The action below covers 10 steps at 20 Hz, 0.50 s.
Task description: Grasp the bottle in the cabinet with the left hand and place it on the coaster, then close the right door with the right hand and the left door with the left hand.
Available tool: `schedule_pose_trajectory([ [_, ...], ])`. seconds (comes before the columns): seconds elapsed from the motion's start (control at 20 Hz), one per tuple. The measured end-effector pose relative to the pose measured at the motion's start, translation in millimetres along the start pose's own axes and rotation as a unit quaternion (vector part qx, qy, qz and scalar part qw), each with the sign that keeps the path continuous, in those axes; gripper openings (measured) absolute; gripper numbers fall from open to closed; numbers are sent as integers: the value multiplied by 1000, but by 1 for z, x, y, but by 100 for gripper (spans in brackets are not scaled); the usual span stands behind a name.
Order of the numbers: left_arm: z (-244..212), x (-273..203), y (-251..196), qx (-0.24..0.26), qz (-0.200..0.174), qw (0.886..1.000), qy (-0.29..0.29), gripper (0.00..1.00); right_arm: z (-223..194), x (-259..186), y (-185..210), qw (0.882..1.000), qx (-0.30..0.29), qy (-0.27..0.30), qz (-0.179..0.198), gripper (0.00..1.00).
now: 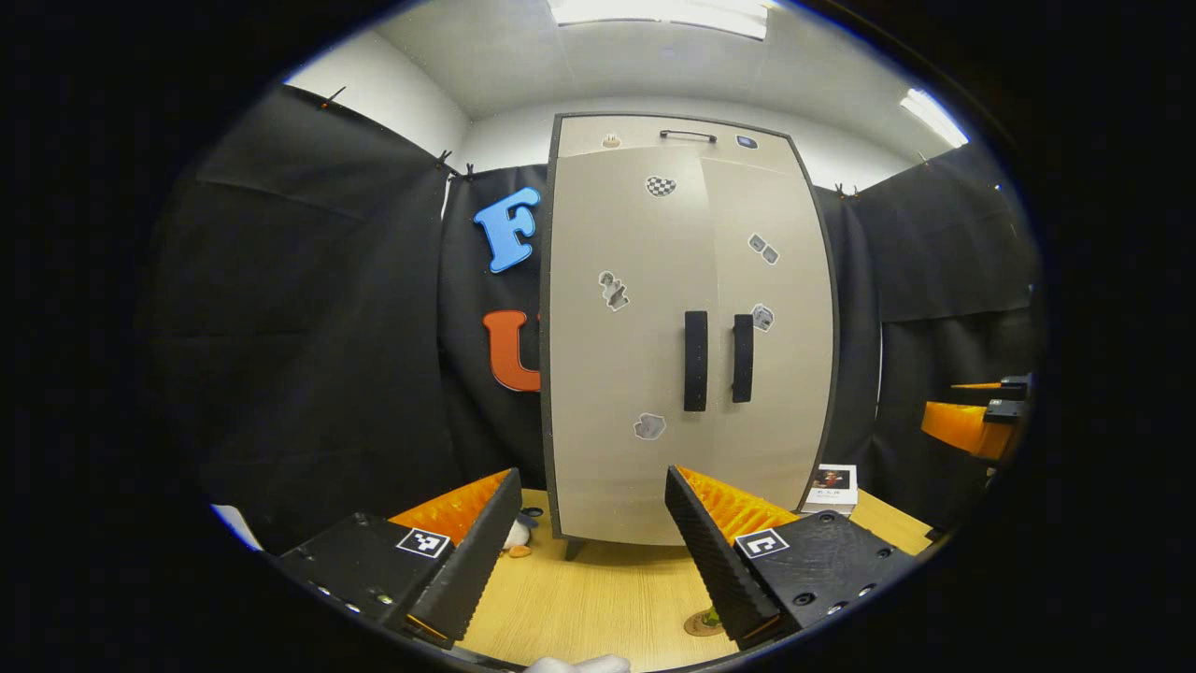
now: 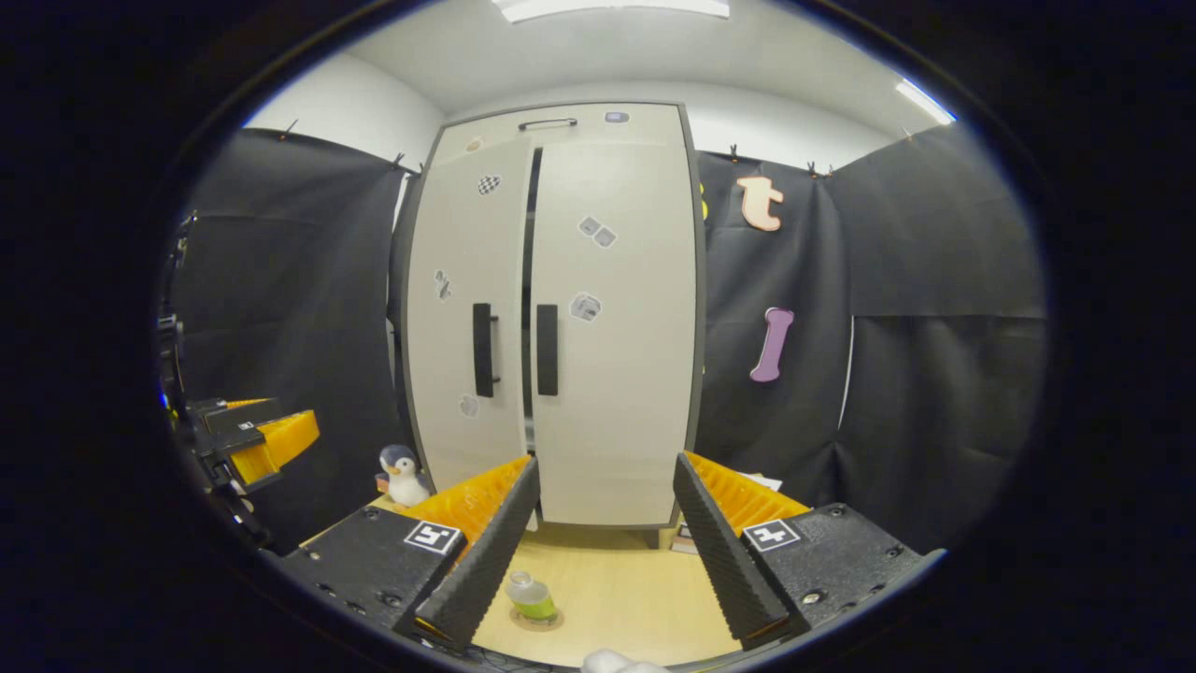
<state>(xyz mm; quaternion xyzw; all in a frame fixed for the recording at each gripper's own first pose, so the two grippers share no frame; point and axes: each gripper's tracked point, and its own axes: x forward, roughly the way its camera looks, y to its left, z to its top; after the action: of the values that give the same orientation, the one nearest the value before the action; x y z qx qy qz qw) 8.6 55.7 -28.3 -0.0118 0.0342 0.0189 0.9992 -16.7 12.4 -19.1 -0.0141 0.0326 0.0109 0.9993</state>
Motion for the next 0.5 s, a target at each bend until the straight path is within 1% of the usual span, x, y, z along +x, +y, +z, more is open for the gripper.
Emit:
schedule_pose_trajectory([
  [0.05,0,0,0,0,0,1000,1,90,0,0,0,1000,-1,0,-1,95],
  [0.1,-2,0,1,0,1,1000,2,95,0,1,-1,1000,-1,1,-1,95],
  [0.5,1,0,2,3,4,1000,1,95,2,3,1,1000,-1,-2,0,95],
])
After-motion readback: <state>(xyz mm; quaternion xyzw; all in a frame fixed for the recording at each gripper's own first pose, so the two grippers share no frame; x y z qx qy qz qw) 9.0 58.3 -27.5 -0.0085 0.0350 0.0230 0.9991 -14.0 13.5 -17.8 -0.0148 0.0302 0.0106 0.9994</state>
